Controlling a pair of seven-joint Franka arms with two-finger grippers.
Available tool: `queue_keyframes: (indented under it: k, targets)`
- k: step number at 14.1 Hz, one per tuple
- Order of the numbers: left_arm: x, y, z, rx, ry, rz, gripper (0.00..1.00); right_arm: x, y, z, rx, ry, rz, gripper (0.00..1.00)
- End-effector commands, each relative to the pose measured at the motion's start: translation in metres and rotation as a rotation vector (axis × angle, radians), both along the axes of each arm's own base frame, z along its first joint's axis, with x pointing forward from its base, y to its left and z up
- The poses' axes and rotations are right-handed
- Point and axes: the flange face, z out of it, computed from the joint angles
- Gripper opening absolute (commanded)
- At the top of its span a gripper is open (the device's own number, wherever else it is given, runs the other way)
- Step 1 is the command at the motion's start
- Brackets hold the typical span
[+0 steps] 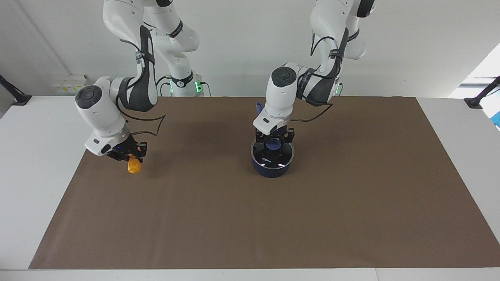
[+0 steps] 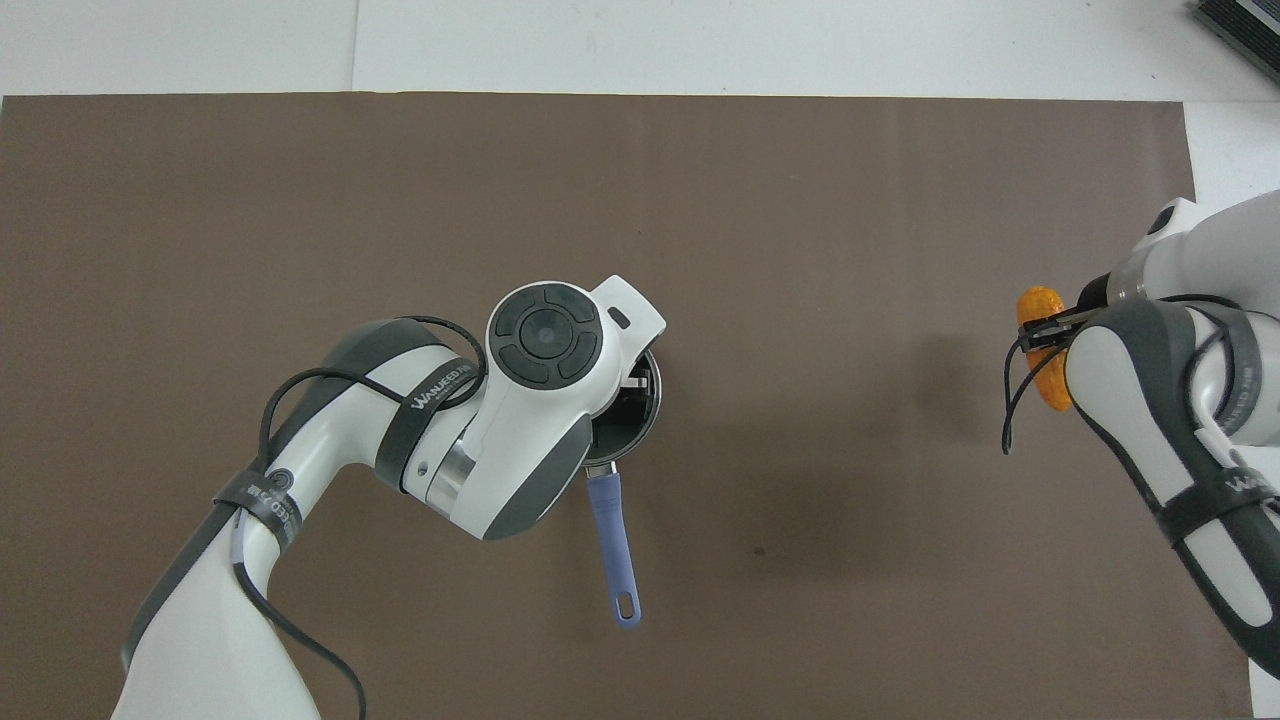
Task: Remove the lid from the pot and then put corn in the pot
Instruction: 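Lift the lid off with the left gripper while the right gripper lifts the corn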
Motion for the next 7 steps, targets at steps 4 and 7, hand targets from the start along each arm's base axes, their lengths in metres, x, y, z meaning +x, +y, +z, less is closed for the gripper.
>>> queue_keyframes:
  k: [4,7]
  targets:
    - [0.01,0.013,0.052,0.016,-0.022,0.027,0.0,-0.024,0.013,0.089,0.0,0.015,-0.03,0.0]
    - [0.028,0.048,0.073,-0.001,-0.045,0.082,0.0,-0.027,0.042,0.116,-0.01,0.026,-0.074,0.0]
